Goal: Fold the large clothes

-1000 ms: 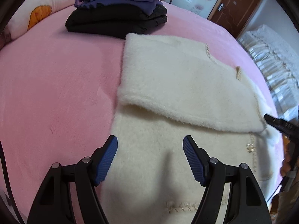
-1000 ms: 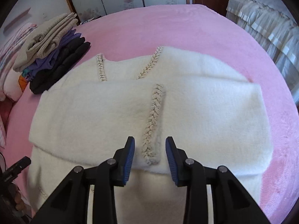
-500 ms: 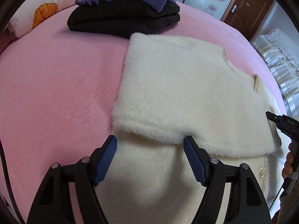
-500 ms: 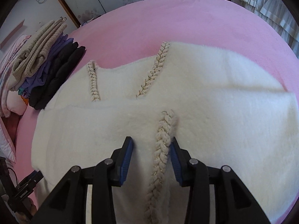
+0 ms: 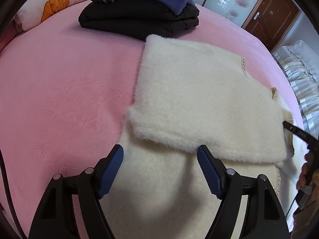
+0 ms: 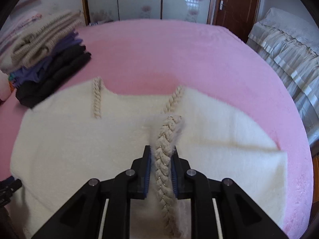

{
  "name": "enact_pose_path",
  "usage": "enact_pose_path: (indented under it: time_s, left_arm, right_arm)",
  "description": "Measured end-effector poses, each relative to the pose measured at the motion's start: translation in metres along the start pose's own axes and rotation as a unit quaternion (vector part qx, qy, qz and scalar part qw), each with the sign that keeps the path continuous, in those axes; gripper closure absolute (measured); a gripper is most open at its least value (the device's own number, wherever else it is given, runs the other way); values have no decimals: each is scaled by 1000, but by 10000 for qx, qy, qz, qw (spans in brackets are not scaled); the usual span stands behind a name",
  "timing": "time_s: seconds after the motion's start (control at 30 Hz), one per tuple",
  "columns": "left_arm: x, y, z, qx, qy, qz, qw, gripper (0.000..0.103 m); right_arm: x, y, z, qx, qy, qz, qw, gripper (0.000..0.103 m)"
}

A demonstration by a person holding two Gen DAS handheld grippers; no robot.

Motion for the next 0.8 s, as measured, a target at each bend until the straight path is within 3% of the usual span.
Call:
enact_pose_path:
  time_s: [0.07, 0.2, 0.4, 0.67, 0.8]
  left_arm:
    - [2, 10, 0, 7, 9, -47, 10000, 28]
    - [3, 44, 10, -341, -137, -34, 9993, 28]
    - [-28, 71, 45, -807, -581, 24, 9950, 28]
    - [-91, 35, 96, -942, -1185, 129, 9884, 28]
    - [-95, -5, 116, -632, -1138, 418, 9906, 28]
  right_arm:
    - [-3, -12, -9, 174, -112, -123, 9997, 75]
    - [-15, 9, -20, -139, -335, -220, 9991, 67]
    - [2, 54, -23, -664, -217, 213, 9973, 67]
    - [81, 61, -18, -855, 263, 767, 9930, 67]
    - [115, 39, -20, -729, 517, 778, 9930, 67]
Point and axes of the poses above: each gripper's, at about its wrist camera, not at the fingertips, and y roughly against the way its jaws point, x to its left, z to its top, the point moved 8 cm from there along -y, roughly the way its jaws point, and after that the axes turned 10 degrees about x, right-handed, at the moved point
